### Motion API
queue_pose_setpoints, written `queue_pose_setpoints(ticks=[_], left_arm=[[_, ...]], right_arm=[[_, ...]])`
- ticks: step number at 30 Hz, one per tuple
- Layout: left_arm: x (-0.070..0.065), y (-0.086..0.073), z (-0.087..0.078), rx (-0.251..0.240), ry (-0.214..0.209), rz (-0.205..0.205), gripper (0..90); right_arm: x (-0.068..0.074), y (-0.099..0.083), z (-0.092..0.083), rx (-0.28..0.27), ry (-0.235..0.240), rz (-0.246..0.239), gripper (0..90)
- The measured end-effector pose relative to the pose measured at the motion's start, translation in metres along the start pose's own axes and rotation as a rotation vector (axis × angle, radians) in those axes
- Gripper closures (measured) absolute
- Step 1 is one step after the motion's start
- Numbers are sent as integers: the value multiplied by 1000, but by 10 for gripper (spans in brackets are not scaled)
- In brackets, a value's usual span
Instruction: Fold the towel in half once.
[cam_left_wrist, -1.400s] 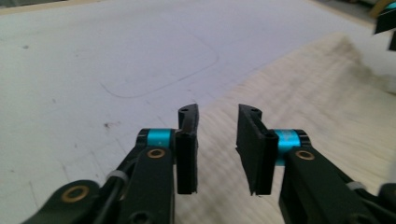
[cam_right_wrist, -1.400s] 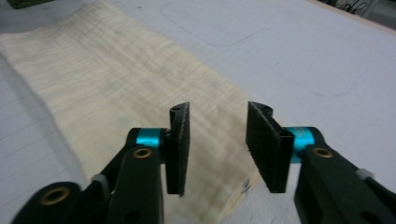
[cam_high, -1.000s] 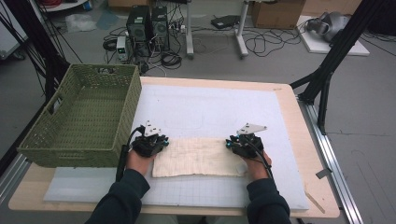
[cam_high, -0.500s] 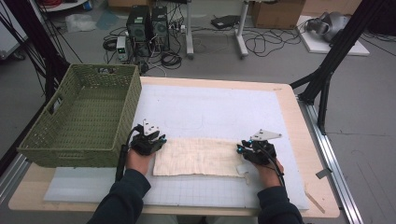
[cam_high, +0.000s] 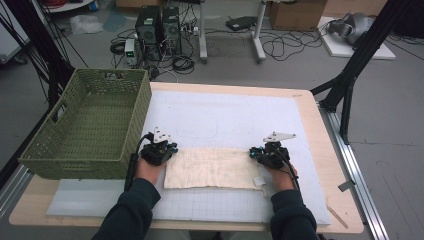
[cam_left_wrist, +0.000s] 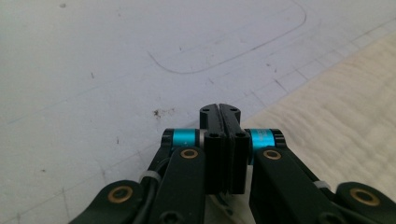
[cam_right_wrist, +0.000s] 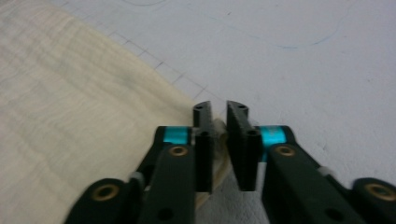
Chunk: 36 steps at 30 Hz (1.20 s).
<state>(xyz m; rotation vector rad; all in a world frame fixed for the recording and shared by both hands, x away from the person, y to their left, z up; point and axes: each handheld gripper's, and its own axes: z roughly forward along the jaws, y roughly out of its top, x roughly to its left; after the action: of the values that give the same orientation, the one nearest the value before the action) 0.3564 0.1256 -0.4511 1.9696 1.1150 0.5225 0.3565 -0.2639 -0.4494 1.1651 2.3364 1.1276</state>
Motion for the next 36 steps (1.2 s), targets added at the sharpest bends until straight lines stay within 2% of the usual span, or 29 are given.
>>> queue_pose_setpoints(ticks=[2, 5, 9, 11, 13, 14, 15, 16, 20, 24, 26, 29, 31, 36], left_arm=[[4, 0, 0, -4, -1, -45, 891], [6, 1, 0, -18, 23, -52, 895], [6, 2, 0, -54, 63, -46, 899], [10, 1, -1, -61, 62, -68, 897], [13, 1, -6, -83, 44, -77, 870], [14, 2, -8, -105, 37, -82, 802], [14, 2, -10, -122, 24, -81, 769], [13, 4, -14, -150, 6, -77, 753], [8, 7, -23, -221, -59, -54, 613], [5, 8, -33, -267, -125, -50, 481], [4, 8, -40, -295, -147, -69, 396], [1, 7, -49, -312, -165, -73, 243], [0, 5, -53, -330, -191, -64, 215], [-2, 3, -60, -336, -208, -63, 194]], right_arm=[[0, 0, -2, 3, -14, -12, 862], [1, 0, -4, -1, -65, -10, 864], [4, 2, -4, -17, -127, -44, 864], [3, 2, -4, -14, -139, -48, 844], [1, 1, -5, -21, -131, -28, 753], [0, 1, -7, -32, -131, -20, 656], [-1, 2, -9, -50, -148, -7, 567], [-2, 2, -11, -65, -160, -1, 515], [-2, 4, -25, -134, -213, 13, 382], [-2, 1, -44, -175, -213, 14, 320], [-1, -2, -53, -182, -192, 7, 293], [1, -10, -63, -173, -158, 1, 228], [4, -14, -67, -167, -146, -2, 194], [15, -20, -77, -170, -113, -36, 119]])
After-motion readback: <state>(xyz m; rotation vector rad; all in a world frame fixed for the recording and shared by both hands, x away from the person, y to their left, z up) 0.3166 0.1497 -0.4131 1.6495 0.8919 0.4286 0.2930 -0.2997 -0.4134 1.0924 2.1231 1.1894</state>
